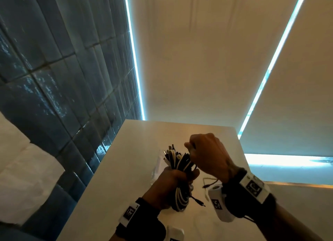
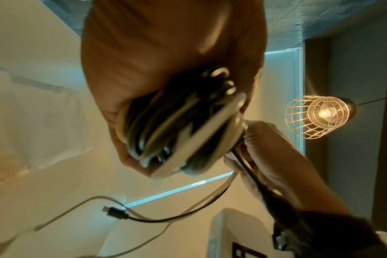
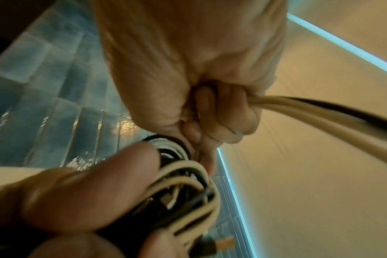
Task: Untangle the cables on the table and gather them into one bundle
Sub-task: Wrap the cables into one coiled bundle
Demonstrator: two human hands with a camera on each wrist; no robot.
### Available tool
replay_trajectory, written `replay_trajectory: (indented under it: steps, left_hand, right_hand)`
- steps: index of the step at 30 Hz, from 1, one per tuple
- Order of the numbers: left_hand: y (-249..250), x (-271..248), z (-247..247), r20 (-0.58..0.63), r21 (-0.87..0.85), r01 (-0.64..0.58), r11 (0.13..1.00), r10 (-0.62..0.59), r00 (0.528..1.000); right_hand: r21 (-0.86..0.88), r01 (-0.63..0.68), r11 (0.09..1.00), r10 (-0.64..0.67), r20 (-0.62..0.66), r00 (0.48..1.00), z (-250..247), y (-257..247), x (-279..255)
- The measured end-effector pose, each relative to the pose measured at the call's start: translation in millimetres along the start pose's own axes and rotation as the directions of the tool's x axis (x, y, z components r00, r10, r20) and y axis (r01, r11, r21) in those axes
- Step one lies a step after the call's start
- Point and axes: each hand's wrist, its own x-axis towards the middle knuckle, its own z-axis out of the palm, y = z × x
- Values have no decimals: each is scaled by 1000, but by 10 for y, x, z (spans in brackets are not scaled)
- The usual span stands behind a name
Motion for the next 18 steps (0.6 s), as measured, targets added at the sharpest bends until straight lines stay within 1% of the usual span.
replay_trajectory:
  steps: [2, 4, 6, 7, 10, 12, 14, 16, 17, 18]
  left_hand:
    - [-2, -5, -26, -56, -6, -4, 1000, 4, 998]
    - [-25, -10, -78, -93, -21, 17, 1000, -19, 995]
    - [-46, -19, -111, -123, -57, 26, 998, -33, 992]
    - [-43, -26, -115, -139, -82, 19, 996, -30, 990]
    - [-17, -29, -132, -195, -197, -34, 980, -5, 981]
    - [-31, 5, -219, -212, -256, -35, 966, -21, 977]
    - [-49, 47, -311, -175, -326, -39, 945, -20, 984]
    - [-58, 105, -412, -137, -455, -85, 887, 25, 990]
    - [-50, 133, -457, -124, -498, -104, 861, 48, 991]
    - [-31, 149, -467, -99, -507, -109, 855, 68, 993]
  right_hand:
    - [-113, 42, 993, -36, 54, 998, 33, -103, -28]
    - [-159, 101, 982, -81, 129, 988, 32, -197, -72]
    - [-121, 142, 982, -119, 181, 976, 19, -305, -135]
    - [-76, 148, 986, -132, 185, 974, 13, -369, -180]
    - [43, 142, 989, -147, 139, 979, 34, -505, -333]
    - [79, 125, 989, -133, 104, 986, 50, -522, -406]
    - [109, 93, 990, -101, 66, 993, 45, -484, -467]
    - [117, 64, 991, -65, 5, 998, 17, -420, -515]
    - [121, 57, 991, -54, -28, 998, 10, -400, -533]
    - [129, 59, 990, -52, -57, 997, 20, -392, -545]
